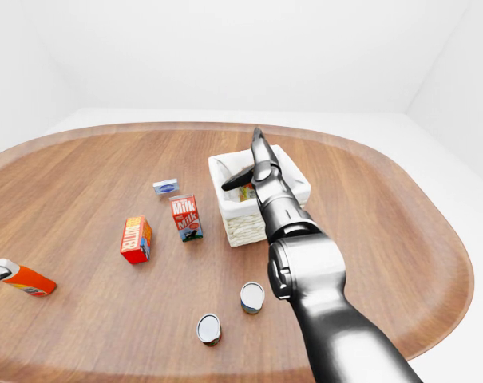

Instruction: Pick up the orange juice, and put it in the basket.

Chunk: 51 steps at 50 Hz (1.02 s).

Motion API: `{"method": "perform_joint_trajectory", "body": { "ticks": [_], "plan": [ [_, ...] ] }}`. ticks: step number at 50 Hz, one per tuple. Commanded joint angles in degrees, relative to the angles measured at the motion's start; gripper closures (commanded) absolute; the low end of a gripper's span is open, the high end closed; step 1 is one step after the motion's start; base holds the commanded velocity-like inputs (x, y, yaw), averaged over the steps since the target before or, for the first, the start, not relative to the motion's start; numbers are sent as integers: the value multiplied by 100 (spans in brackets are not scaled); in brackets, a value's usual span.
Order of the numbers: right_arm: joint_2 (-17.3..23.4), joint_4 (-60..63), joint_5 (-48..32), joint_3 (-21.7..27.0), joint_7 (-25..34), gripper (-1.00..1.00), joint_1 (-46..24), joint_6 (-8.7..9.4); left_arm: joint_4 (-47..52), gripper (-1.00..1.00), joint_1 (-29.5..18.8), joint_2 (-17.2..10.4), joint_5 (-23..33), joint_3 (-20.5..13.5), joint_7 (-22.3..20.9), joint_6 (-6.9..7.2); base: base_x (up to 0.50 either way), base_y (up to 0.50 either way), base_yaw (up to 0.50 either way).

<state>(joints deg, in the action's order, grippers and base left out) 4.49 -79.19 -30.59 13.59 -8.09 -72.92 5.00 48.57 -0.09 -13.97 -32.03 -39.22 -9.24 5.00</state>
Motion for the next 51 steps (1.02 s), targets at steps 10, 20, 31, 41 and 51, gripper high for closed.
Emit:
{"method": "perform_joint_trajectory", "body": {
  "ticks": [10, 20, 31, 41, 51],
  "plan": [
    [24, 16, -46, -34, -16, -100, -80, 0, 39, -100, 5, -1, -34, -29, 9, 0, 0, 0, 0],
    [37, 15, -70, -44, 10, -100, -125, 0, 21, -100, -9, -9, -25, -13, 21, 0, 0, 0, 0],
    [95, 23, -61, -59, 18, -100, -222, 0, 90, -100, 8, -27, -107, -83, 35, 0, 0, 0, 0],
    [187, 37, -27, -110, 169, -100, -450, 0, 73, -100, 2, -33, -95, -76, 36, 0, 0, 0, 0],
    [283, 56, -43, -215, 433, -100, -704, 0, 58, -100, 6, -26, -68, -64, 28, 0, 0, 0, 0]
  ]
}}
